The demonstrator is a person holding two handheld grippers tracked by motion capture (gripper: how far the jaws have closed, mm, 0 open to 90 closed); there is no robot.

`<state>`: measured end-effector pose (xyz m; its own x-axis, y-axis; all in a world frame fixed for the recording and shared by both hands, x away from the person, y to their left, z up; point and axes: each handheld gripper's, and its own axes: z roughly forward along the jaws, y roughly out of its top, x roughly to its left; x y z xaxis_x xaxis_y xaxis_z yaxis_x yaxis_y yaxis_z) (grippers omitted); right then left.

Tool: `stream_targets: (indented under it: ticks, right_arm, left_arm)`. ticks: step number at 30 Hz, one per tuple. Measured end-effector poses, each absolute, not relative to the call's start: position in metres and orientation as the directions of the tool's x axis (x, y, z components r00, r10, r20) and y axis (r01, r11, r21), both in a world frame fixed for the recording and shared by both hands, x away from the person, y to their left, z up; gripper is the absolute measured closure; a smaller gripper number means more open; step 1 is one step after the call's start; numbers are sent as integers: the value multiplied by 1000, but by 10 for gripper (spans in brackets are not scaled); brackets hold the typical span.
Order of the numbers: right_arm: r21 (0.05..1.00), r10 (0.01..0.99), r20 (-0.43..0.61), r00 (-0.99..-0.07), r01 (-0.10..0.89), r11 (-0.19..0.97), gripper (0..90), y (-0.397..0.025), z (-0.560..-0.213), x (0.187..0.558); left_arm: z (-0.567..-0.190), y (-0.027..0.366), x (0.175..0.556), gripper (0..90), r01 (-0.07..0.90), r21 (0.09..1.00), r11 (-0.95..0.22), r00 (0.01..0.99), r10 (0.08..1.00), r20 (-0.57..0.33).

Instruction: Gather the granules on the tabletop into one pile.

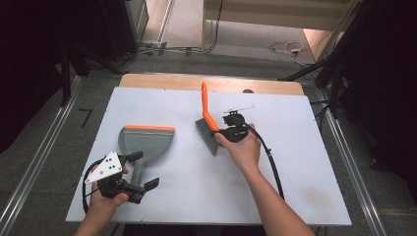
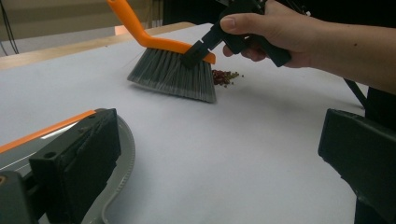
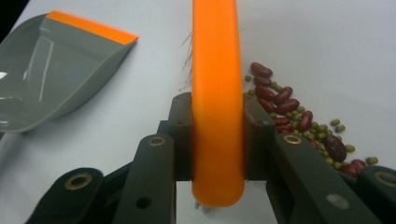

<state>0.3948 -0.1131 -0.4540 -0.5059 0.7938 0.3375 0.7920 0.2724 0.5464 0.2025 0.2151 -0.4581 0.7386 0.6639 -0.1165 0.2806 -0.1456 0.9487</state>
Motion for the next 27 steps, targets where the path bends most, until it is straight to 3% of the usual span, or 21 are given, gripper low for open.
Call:
stream_targets:
  ticks: [13, 27]
  right_arm:
    - [521, 831, 371, -414, 834, 183, 681, -147, -459, 393]
    - [521, 854, 357, -379, 840, 155, 681, -175, -457, 392]
  left_arm:
    - [-457, 213, 202, 0, 279, 948, -151, 742, 660, -113]
    - [-457, 212, 203, 0, 278, 949, -151, 743, 660, -113]
